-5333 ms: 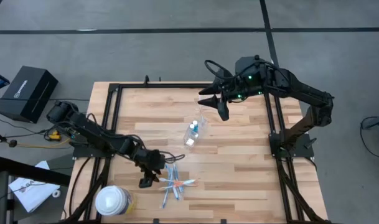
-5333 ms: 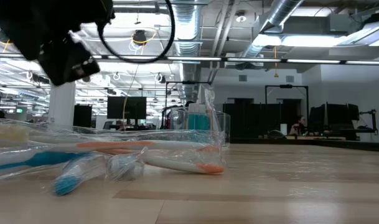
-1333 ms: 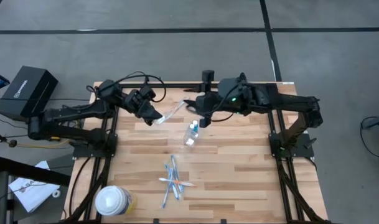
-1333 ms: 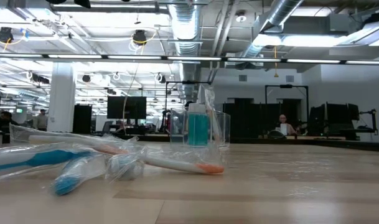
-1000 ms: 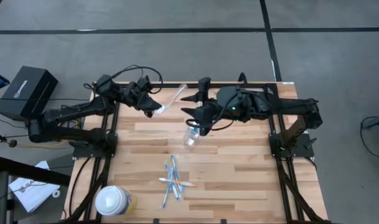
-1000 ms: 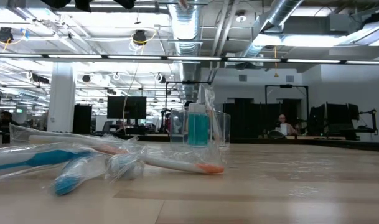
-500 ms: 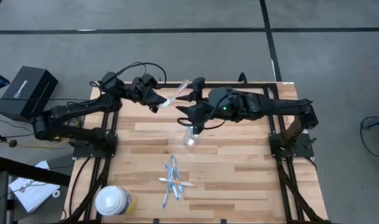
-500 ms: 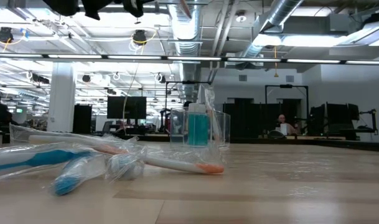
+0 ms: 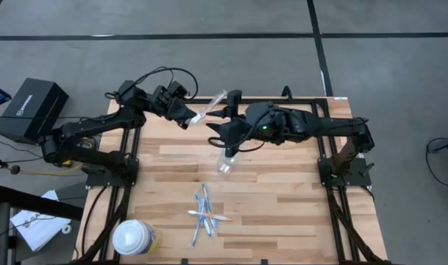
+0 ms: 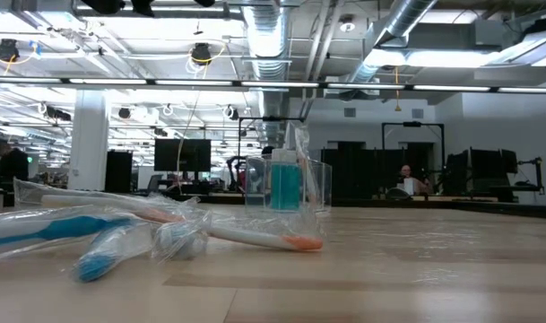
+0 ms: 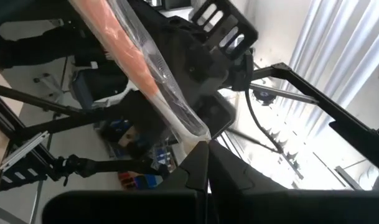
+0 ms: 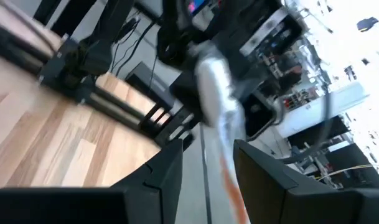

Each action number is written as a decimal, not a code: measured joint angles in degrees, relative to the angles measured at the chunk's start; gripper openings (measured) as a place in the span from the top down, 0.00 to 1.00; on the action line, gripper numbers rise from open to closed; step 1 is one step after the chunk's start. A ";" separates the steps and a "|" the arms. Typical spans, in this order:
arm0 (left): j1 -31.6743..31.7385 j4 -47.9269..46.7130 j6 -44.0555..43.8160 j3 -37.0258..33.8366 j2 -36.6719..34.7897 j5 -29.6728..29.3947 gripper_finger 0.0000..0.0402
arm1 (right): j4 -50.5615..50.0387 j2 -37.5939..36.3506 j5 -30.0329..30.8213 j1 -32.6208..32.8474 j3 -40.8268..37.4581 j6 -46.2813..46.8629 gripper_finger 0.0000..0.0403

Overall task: Pick & Place toothbrushing station
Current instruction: Put the bottom orange toothbrush into the right section of the transparent organizer

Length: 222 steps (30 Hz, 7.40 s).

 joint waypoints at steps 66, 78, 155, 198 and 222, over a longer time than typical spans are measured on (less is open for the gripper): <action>0.00 1.17 -0.24 0.13 -0.04 0.73 1.00 | 2.23 4.44 -2.13 -2.35 5.34 0.84 0.97; 0.00 1.32 3.79 0.15 -0.20 -0.09 0.92 | 1.92 4.44 -2.08 -2.64 5.34 0.98 0.99; 12.59 -28.49 84.08 0.09 -0.15 -6.07 0.71 | -16.66 -19.95 52.02 8.51 -53.65 127.84 1.00; 14.12 -28.40 88.82 0.09 -0.16 -5.68 0.71 | 64.64 -14.32 7.95 -17.27 -72.54 62.05 1.00; 13.99 -28.01 93.44 0.09 -0.17 -6.58 0.71 | 76.68 -14.18 3.85 -17.14 -84.86 59.66 1.00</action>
